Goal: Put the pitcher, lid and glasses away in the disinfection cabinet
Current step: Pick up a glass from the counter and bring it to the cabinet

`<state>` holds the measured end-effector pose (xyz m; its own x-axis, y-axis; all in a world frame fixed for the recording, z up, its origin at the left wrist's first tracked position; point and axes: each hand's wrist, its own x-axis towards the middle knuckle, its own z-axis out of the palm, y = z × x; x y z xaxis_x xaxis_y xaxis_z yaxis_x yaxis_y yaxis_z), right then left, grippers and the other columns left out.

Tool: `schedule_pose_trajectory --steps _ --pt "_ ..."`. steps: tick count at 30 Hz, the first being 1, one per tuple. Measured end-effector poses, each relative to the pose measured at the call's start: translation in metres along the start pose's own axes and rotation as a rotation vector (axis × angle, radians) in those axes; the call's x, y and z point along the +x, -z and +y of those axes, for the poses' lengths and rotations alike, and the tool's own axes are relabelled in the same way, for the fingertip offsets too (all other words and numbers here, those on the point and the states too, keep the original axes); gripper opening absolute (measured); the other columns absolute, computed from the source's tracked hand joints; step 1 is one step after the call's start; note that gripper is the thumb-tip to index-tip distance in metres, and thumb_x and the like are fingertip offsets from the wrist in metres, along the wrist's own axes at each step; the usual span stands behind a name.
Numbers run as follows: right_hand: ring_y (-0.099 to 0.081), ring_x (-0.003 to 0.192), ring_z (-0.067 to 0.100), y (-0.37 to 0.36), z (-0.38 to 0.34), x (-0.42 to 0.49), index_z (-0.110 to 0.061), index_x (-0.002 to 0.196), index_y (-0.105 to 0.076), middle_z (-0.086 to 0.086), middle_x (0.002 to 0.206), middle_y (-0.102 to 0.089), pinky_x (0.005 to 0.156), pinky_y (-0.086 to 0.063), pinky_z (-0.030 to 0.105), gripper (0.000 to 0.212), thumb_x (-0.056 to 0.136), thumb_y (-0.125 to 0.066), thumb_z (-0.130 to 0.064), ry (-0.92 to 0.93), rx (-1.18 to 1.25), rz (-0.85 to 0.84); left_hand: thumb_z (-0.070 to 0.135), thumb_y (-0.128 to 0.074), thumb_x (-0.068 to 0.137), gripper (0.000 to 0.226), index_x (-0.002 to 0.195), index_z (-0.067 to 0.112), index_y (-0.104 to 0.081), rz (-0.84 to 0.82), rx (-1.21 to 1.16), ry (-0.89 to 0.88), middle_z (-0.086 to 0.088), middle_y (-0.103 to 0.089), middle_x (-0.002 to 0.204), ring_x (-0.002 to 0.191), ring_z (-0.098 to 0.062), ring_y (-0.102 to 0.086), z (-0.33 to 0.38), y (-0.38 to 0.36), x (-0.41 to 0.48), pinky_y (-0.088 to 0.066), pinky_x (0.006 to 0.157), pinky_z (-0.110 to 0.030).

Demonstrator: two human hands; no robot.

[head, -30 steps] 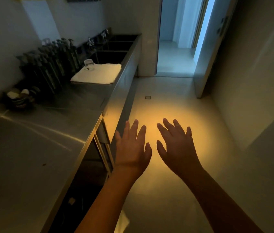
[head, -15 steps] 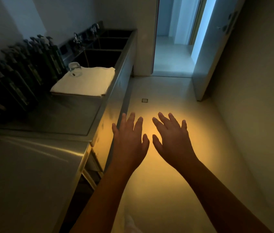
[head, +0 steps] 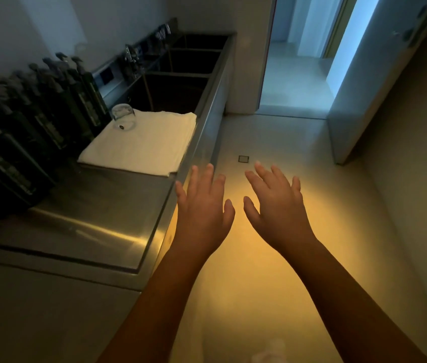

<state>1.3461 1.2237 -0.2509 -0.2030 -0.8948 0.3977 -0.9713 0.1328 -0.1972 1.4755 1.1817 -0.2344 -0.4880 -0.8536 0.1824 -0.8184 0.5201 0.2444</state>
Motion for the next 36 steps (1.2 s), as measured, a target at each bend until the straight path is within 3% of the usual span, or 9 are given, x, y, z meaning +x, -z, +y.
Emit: schedule_pose_trajectory --steps 5,10,15,17,19,21,29,36 --pt "-0.031 0.136 0.035 -0.02 0.041 0.059 -0.012 0.136 -0.045 0.011 0.144 -0.041 0.106 -0.02 0.06 0.051 0.089 -0.057 -0.027 0.015 0.032 -0.057 0.033 -0.035 0.098 0.054 0.147 0.021 -0.018 -0.006 -0.001 0.036 -0.001 -0.005 0.158 0.144 -0.022 0.005 0.013 -0.02 0.066 0.004 0.113 -0.047" --pt "-0.031 0.136 0.035 -0.024 0.106 0.129 -0.013 0.137 -0.045 0.011 0.144 -0.041 0.106 -0.02 0.06 0.05 0.089 -0.057 -0.025 0.035 0.024 -0.06 0.033 -0.034 0.098 0.055 0.148 0.023 -0.014 -0.012 0.007 0.066 0.0 -0.001 0.158 0.144 -0.022 0.008 0.049 -0.039 0.153 0.006 0.113 -0.047" --pt "-0.017 0.142 0.028 -0.026 0.162 0.192 -0.018 0.144 -0.032 0.004 0.152 -0.028 0.111 -0.014 0.055 0.053 0.095 -0.046 -0.031 0.044 -0.007 -0.111 0.032 -0.035 0.098 0.054 0.148 0.023 -0.015 -0.021 -0.041 0.07 0.001 -0.002 0.158 0.144 -0.021 0.009 0.079 -0.057 0.229 0.008 0.113 -0.047" --pt "-0.019 0.141 0.029 -0.033 0.174 0.214 -0.018 0.143 -0.033 0.005 0.151 -0.03 0.11 -0.015 0.055 0.053 0.094 -0.048 -0.03 0.053 -0.004 -0.138 0.032 -0.035 0.098 0.054 0.148 0.023 -0.015 -0.024 -0.03 0.095 0.001 -0.001 0.158 0.144 -0.02 0.01 0.08 -0.063 0.25 0.008 0.113 -0.046" --pt "-0.033 0.135 0.034 -0.045 0.18 0.231 -0.013 0.136 -0.045 0.01 0.143 -0.043 0.104 -0.024 0.061 0.052 0.088 -0.059 -0.025 0.073 0.003 -0.141 0.032 -0.034 0.098 0.054 0.148 0.023 -0.015 -0.04 -0.012 0.125 0.001 -0.001 0.158 0.144 -0.021 0.009 0.075 -0.069 0.267 0.006 0.113 -0.047" --pt "-0.042 0.128 0.038 -0.06 0.181 0.246 -0.01 0.129 -0.053 0.013 0.135 -0.051 0.098 -0.031 0.063 0.05 0.082 -0.066 -0.022 0.088 0.013 -0.133 0.031 -0.035 0.098 0.054 0.148 0.023 -0.015 -0.06 -0.013 0.156 0.001 -0.002 0.158 0.144 -0.022 0.009 0.067 -0.075 0.282 0.005 0.113 -0.048" --pt "-0.051 0.118 0.042 -0.118 0.152 0.327 -0.005 0.121 -0.059 0.017 0.126 -0.058 0.088 -0.037 0.067 0.053 0.072 -0.076 -0.017 0.154 0.035 -0.157 0.032 -0.035 0.098 0.054 0.148 0.024 -0.015 -0.062 -0.027 0.243 0.001 -0.001 0.158 0.144 -0.021 0.008 0.004 -0.086 0.355 0.006 0.113 -0.047" --pt "-0.013 0.143 0.028 -0.156 0.075 0.433 -0.018 0.145 -0.028 0.005 0.153 -0.023 0.111 -0.011 0.055 0.057 0.094 -0.049 -0.03 0.323 0.066 -0.238 0.032 -0.036 0.098 0.056 0.148 0.023 -0.014 0.072 -0.009 0.357 0.0 -0.002 0.158 0.144 -0.02 0.009 -0.101 -0.057 0.414 0.005 0.114 -0.045"
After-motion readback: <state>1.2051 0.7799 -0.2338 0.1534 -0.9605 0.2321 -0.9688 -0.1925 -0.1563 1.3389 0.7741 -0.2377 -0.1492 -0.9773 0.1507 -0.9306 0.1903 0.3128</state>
